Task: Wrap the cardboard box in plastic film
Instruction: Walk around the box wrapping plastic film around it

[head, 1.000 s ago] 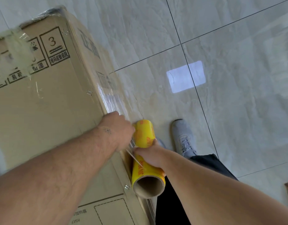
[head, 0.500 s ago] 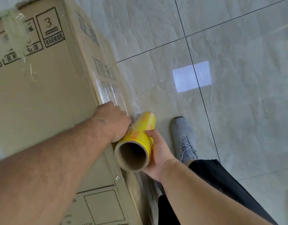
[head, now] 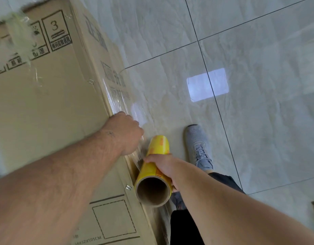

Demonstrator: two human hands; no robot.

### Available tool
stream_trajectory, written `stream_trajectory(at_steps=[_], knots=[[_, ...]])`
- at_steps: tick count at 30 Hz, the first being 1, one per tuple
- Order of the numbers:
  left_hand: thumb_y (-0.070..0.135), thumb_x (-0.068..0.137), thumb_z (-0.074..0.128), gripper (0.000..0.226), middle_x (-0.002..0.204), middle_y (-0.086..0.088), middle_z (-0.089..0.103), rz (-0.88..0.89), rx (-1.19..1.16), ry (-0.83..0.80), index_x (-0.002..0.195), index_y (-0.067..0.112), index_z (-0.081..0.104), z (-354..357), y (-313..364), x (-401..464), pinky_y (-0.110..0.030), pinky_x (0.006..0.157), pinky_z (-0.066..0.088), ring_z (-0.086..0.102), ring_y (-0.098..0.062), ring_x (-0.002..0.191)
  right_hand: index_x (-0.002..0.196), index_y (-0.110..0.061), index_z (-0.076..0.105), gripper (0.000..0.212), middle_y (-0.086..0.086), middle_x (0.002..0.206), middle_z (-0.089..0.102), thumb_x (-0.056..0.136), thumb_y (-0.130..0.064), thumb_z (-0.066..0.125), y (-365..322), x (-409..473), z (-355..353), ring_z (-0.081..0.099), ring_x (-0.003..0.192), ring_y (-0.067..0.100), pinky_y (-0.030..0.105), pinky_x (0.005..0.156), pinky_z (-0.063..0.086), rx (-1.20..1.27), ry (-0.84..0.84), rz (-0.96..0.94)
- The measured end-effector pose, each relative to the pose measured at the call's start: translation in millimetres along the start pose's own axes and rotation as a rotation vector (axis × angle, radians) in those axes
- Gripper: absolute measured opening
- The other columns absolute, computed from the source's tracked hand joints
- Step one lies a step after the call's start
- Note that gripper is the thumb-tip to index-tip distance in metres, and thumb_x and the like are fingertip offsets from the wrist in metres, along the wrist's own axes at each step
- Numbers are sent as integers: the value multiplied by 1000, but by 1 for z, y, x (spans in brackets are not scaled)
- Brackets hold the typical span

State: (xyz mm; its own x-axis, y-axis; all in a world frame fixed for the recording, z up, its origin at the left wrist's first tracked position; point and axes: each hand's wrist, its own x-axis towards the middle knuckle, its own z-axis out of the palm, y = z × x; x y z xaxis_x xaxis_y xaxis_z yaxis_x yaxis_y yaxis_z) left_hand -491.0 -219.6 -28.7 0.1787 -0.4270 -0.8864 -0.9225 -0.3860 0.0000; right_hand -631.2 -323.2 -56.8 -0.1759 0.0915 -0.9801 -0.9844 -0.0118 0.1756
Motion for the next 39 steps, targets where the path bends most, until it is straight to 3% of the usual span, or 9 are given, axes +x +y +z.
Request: stream_trajectory(at_steps=[7,13,20,25,28,30,32,35,39], knots=[[27,96,48,29,120,4,63,-10,19,-17,121,30,62,6,12,-1,-39,86,34,60,-22,113,152,-23,53,79,22,117,80,89,-67,73,27,14,-6,83,83,34,50,74,69,441,-74,35],[28,98,47,28,121,5,63,-33,38,-13,123,31,59,6,16,-5,-40,84,30,60,-22,114,145,-9,58,84,29,117,81,80,-52,91,52,19,7,82,97,44,56,87,67,792,-226,56],[35,103,42,34,133,2,54,-48,30,34,133,31,57,13,30,-8,-47,109,34,49,-24,127,155,-33,44,106,21,123,75,64,-54,91,64,14,-14,81,99,43,65,93,66,359,-65,-70],[33,105,40,45,162,-6,38,-12,84,-47,147,26,53,6,39,-9,-56,125,11,33,-26,149,165,-31,35,133,17,134,69,51,-75,86,62,20,-13,78,106,40,58,102,63,-54,-23,-35],[30,102,45,40,148,-4,55,12,88,-139,139,23,58,8,44,-12,-47,121,23,49,-24,137,176,-26,12,133,16,165,48,74,-85,74,52,22,2,59,141,41,55,120,49,-219,-4,-80],[28,100,49,37,139,-1,59,18,109,-171,135,24,60,9,48,-17,-43,115,31,53,-22,129,177,-29,3,126,16,168,44,83,-84,67,50,24,3,56,143,41,55,121,47,-222,13,-104],[27,99,50,35,134,1,60,14,112,-170,131,24,62,10,52,-19,-42,113,32,55,-21,125,176,-36,7,112,15,161,51,90,-78,66,57,25,0,65,131,40,55,109,57,-76,-3,-72],[29,98,51,38,132,3,62,3,107,-164,135,26,60,12,53,-17,-42,113,33,57,-21,124,159,-24,49,88,20,126,79,88,-67,81,79,16,-7,82,101,38,55,90,67,377,-87,51],[35,100,50,40,136,2,61,24,127,-195,140,29,56,11,60,-15,-43,113,34,55,-23,128,142,-9,60,78,27,110,83,84,-52,91,88,15,0,83,97,42,53,86,67,700,-208,115]])
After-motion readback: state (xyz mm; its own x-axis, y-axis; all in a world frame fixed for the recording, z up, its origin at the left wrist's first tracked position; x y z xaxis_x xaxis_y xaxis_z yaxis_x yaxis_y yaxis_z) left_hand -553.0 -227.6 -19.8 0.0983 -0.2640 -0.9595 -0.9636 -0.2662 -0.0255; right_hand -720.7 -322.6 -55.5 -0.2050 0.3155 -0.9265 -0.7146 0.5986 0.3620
